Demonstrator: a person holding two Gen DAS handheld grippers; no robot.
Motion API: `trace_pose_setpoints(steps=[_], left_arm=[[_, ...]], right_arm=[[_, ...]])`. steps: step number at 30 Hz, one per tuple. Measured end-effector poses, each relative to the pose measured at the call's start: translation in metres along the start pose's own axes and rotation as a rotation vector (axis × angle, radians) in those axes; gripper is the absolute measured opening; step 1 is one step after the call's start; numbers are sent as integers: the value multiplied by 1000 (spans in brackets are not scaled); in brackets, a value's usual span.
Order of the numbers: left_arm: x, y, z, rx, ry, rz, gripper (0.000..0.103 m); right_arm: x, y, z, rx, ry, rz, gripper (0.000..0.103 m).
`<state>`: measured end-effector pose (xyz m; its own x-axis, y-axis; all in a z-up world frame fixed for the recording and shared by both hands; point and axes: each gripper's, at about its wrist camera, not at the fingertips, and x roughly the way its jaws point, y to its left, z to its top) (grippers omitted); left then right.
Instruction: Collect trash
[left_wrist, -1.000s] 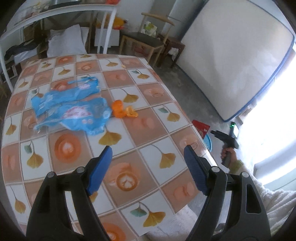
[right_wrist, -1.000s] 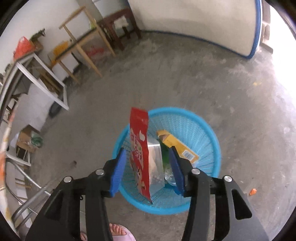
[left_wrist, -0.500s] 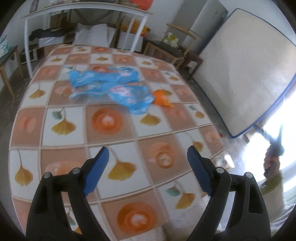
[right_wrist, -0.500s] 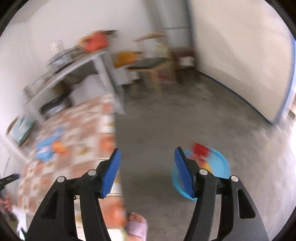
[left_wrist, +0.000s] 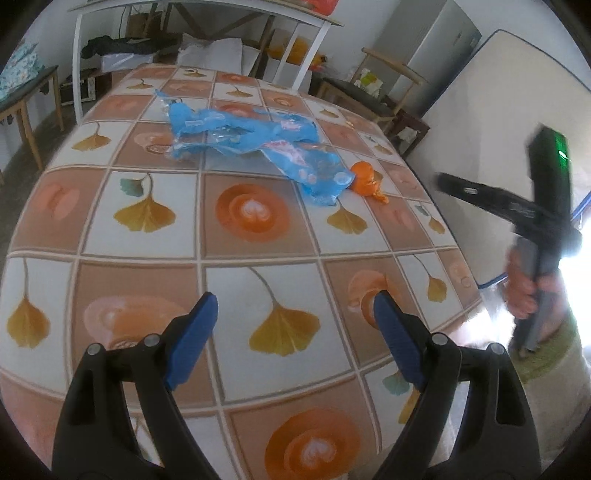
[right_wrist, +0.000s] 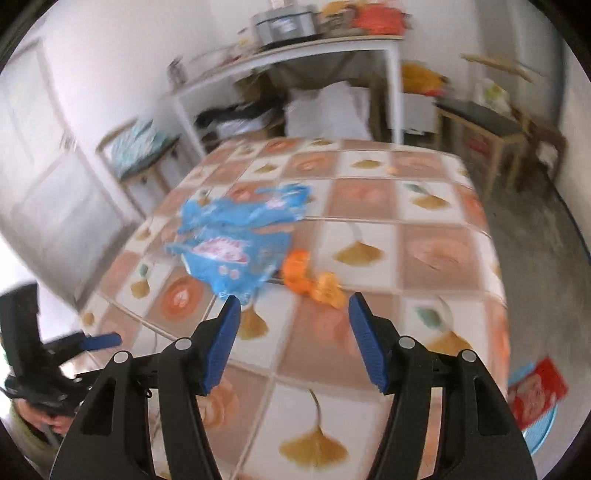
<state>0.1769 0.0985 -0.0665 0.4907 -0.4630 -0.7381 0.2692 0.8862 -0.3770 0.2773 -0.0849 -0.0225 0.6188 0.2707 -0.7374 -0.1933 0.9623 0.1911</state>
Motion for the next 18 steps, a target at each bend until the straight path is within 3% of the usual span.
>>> trace_pose_setpoints(steps=[7,9,12,14,18], left_arm=[[17,1,4,33,-8,-18,82],[20,5,4,25,-7,-33,77],[22,9,4,17,-14,-56,72],[23,10,4,22,-18,-60,69],[22,13,4,22,-25,-78,63]], right_arm=[[69,13,27,-68,95,-9,46],[84,9,33,-52,122,-3,44],[99,0,38,-11,176,32,32],[105,-1,36,6,192,50,15],[96,8,28,-24,170,46,8]])
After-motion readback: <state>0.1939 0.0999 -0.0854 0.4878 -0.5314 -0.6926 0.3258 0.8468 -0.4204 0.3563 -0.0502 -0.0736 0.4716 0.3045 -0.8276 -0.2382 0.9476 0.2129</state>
